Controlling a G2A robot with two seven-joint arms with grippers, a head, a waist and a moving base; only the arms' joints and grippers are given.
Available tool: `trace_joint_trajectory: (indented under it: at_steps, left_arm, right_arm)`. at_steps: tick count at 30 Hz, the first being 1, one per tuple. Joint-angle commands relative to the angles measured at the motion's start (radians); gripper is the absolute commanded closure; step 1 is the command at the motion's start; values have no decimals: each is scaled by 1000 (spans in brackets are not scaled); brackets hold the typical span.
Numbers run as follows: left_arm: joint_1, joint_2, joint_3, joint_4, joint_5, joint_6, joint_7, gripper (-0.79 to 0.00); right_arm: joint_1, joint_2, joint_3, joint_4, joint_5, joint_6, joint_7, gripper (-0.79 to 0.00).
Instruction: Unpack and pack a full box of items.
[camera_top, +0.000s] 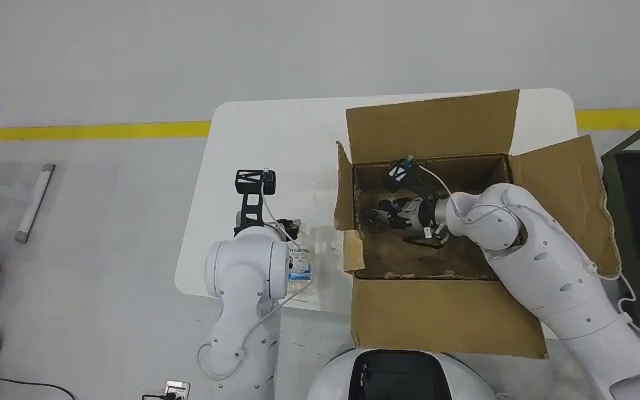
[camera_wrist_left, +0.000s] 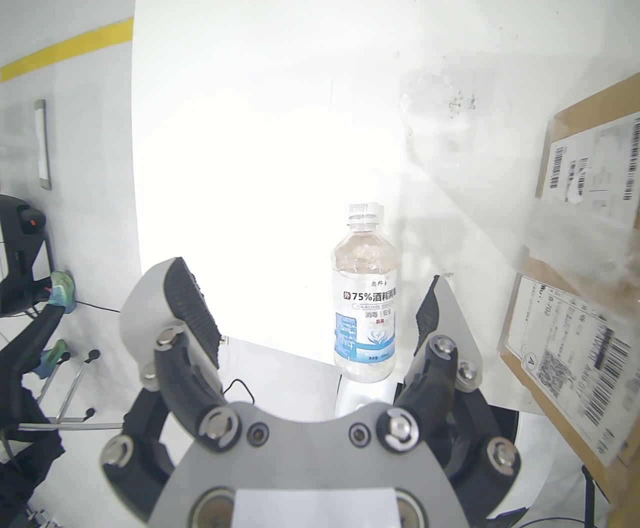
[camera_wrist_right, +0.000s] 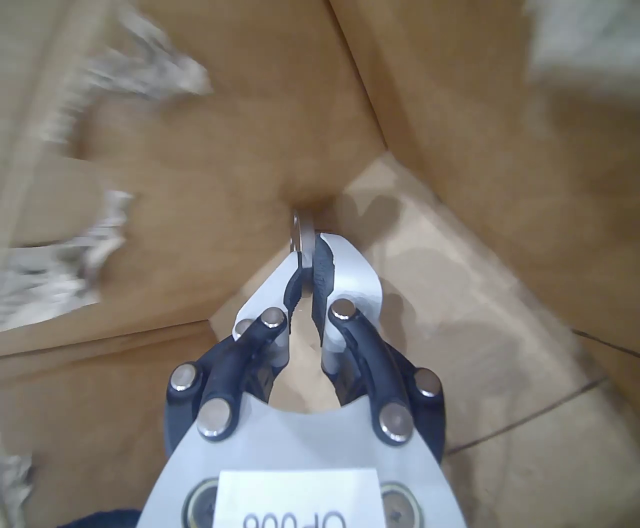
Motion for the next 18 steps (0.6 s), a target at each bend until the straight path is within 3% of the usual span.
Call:
trace_joint_trajectory:
  at_steps: [1,18]
  left_arm:
    - [0,0,0,0,0,0,0,-785]
    - [0,0,0,0,0,0,0,-785]
  right_arm:
    - [6,2,-1,-2,4,-8,18,0]
    - [5,37,24,-137,-172,-20,182,0]
